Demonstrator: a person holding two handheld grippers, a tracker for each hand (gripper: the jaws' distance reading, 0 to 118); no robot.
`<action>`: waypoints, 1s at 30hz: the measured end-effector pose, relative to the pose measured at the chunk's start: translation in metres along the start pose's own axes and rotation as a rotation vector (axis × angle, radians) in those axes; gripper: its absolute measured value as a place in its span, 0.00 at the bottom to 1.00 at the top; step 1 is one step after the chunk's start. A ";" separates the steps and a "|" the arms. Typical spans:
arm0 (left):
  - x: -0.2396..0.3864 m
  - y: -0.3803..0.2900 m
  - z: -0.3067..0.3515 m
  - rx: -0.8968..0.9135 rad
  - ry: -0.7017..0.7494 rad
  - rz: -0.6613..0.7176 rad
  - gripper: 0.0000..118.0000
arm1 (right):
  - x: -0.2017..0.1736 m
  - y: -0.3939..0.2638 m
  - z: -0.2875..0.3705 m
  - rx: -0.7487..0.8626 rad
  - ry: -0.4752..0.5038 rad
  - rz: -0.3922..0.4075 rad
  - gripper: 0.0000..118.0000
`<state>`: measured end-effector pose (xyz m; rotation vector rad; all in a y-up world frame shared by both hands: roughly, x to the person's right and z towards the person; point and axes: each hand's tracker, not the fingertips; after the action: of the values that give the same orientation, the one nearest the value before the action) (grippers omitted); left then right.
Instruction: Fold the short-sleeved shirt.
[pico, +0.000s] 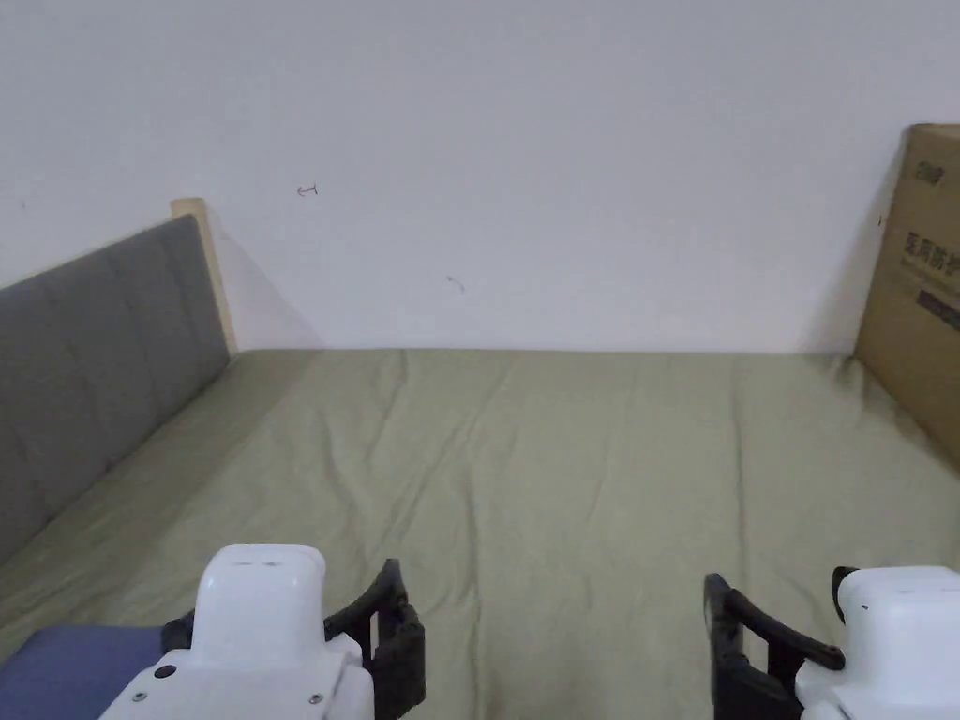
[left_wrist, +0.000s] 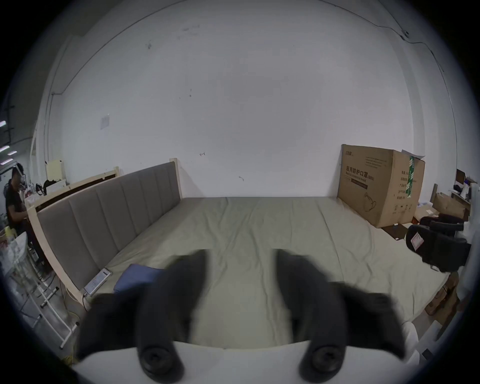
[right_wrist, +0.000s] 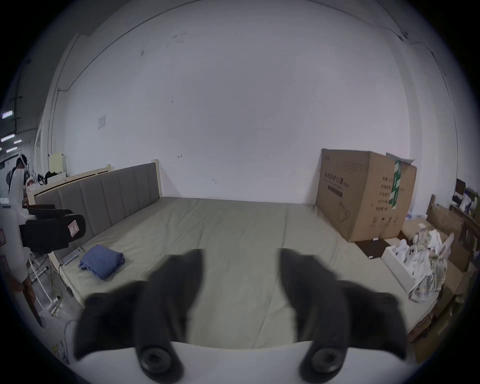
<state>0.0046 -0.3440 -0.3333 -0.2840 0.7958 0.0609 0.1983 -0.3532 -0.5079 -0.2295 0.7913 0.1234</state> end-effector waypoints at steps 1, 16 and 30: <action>0.000 0.001 0.001 0.009 -0.004 0.013 0.81 | -0.001 0.003 0.001 -0.014 0.001 0.022 0.84; 0.012 0.015 0.020 -0.045 -0.066 -0.039 0.93 | 0.004 0.014 0.010 0.093 0.001 0.005 0.98; 0.015 0.026 0.015 -0.072 -0.076 0.015 0.93 | 0.020 0.015 0.002 0.035 0.010 -0.067 0.98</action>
<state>0.0212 -0.3159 -0.3397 -0.3418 0.7209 0.1143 0.2110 -0.3375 -0.5230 -0.2232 0.7943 0.0448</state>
